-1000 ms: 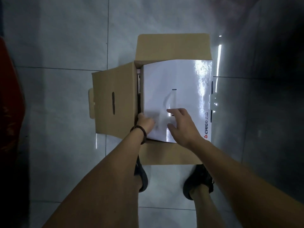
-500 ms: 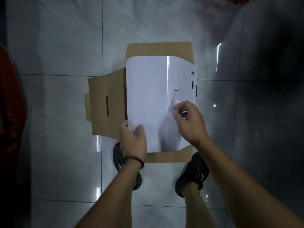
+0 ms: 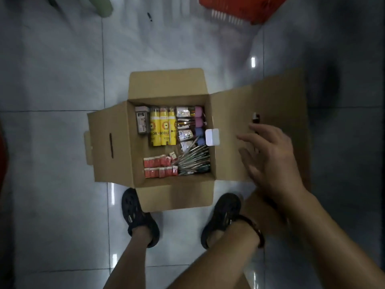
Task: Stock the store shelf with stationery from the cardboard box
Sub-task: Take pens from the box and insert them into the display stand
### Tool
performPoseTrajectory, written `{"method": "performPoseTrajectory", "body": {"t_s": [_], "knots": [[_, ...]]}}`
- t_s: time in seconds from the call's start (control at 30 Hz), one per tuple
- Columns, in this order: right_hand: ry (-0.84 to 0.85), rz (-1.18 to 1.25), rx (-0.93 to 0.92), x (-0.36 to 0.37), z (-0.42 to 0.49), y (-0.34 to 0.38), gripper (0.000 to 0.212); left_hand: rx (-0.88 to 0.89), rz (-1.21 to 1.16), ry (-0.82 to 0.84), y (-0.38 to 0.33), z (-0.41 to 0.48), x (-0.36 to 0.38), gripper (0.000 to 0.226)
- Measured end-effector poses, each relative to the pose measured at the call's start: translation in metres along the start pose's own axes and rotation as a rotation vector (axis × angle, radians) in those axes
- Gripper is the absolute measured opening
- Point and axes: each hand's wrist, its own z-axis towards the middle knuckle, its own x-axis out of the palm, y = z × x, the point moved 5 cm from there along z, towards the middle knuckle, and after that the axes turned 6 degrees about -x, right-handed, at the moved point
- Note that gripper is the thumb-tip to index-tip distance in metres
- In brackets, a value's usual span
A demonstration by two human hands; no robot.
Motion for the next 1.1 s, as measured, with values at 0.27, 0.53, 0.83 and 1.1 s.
{"method": "performPoseTrajectory", "body": {"t_s": [0.27, 0.53, 0.83, 1.1], "knots": [[0.655, -0.045, 0.236, 0.125, -0.012, -0.079, 0.033, -0.275, 0.274, -0.089, 0.139, 0.025, -0.054, 0.046], [0.709, -0.158, -0.117, 0.285, 0.017, -0.019, 0.069, -0.379, 0.404, -0.098, 0.297, 0.012, -0.079, 0.059], [0.703, -0.599, -0.23, 0.364, 0.032, -0.052, 0.07, -0.196, 0.197, -0.139, 0.34, 0.012, -0.053, 0.045], [0.718, -0.46, -0.087, 0.359, 0.032, -0.051, 0.06, -0.263, 0.085, -0.098, 0.32, 0.03, -0.07, 0.038]]}}
